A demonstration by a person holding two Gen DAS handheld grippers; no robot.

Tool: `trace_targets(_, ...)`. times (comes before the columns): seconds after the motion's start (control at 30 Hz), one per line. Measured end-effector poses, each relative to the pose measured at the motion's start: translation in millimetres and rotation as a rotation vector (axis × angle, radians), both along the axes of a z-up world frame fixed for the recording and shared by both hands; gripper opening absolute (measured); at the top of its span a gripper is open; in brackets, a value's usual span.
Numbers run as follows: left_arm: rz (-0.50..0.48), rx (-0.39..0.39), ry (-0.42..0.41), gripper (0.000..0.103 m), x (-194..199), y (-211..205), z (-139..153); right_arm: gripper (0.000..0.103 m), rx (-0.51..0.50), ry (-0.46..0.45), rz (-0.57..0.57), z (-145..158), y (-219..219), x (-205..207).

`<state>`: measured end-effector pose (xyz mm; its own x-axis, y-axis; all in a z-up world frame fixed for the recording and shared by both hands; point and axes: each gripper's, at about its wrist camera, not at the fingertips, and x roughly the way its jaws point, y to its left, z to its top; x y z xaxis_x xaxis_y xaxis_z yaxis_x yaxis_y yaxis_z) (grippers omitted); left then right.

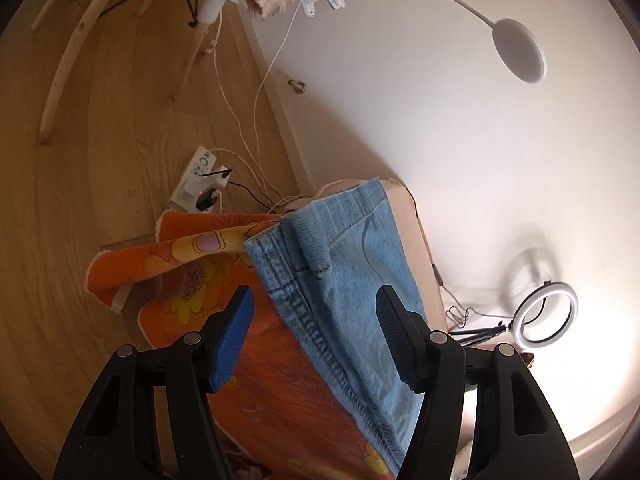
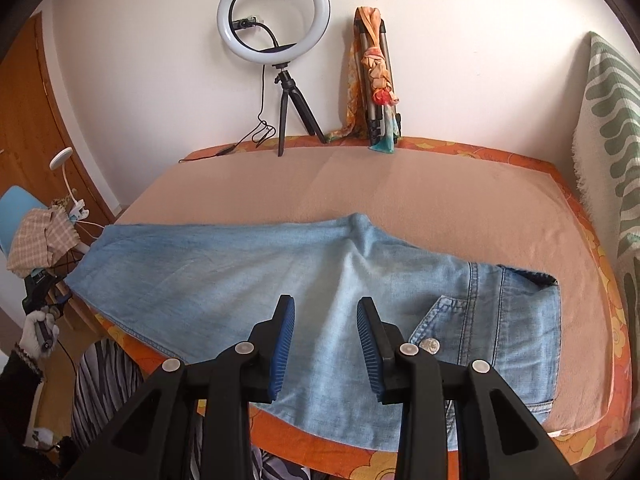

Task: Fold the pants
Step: 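Grasp the folded jeans hem with the left tool and lift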

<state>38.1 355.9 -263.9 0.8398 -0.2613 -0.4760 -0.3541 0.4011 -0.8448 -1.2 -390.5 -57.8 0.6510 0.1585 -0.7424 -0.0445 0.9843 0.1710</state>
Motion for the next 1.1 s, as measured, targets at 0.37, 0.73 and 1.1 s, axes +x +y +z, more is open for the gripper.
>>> trace_targets(0.37, 0.044, -0.043, -0.139, 0.063, -1, 1, 14, 0.033, -0.013, -0.003, 0.049, 4, 27, 12)
trace_targets(0.73, -0.001, 0.106, -0.011, 0.062, 29, -7, 27, 0.034, 0.028, -0.008, 0.033, 5, 21, 3)
trace_targets(1.1, 0.024, 0.175, 0.061, 0.027, 47, -18, 30, 0.038, 0.056, 0.007, 0.012, -4, 9, 6)
